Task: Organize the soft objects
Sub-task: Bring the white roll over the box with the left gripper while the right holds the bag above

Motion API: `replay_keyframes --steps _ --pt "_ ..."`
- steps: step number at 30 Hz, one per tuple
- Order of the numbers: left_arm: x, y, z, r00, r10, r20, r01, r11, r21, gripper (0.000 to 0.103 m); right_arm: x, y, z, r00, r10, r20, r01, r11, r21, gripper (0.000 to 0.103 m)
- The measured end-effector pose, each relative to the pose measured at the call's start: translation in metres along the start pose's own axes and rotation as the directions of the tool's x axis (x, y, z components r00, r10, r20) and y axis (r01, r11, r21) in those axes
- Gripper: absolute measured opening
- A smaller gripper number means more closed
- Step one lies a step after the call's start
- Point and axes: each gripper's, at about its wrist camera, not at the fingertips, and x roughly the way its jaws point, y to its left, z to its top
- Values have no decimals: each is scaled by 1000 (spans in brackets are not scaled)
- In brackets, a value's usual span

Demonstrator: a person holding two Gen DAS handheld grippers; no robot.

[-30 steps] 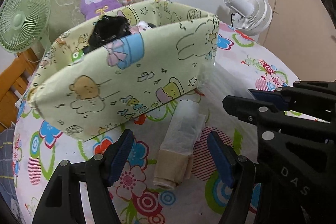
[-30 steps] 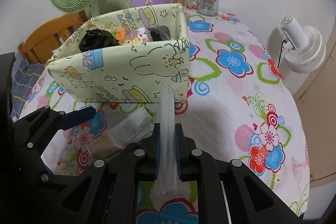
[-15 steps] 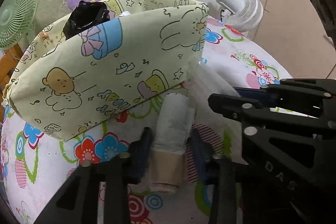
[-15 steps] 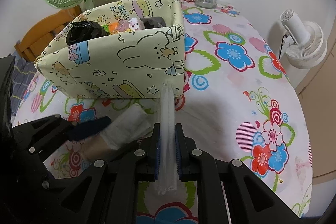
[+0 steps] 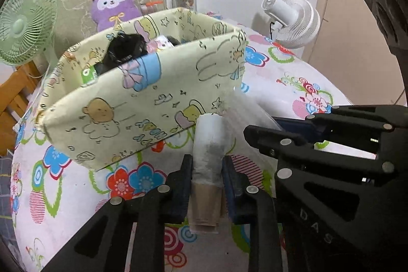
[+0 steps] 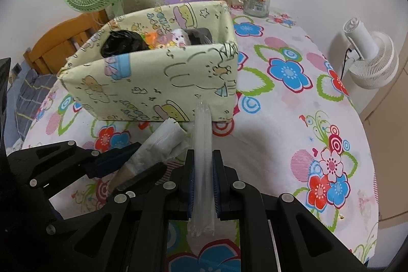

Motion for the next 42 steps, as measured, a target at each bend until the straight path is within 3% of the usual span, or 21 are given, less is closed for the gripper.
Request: replay_keyframes --steps 23,42 --pt "-65 11 11 988 95 118 -88 994 -61 22 -63 34 19 988 20 152 -7 996 -84 15" --pt "-117 16 34 959 164 231 -151 986 -72 22 -111 48 46 960 45 277 -10 992 -128 15"
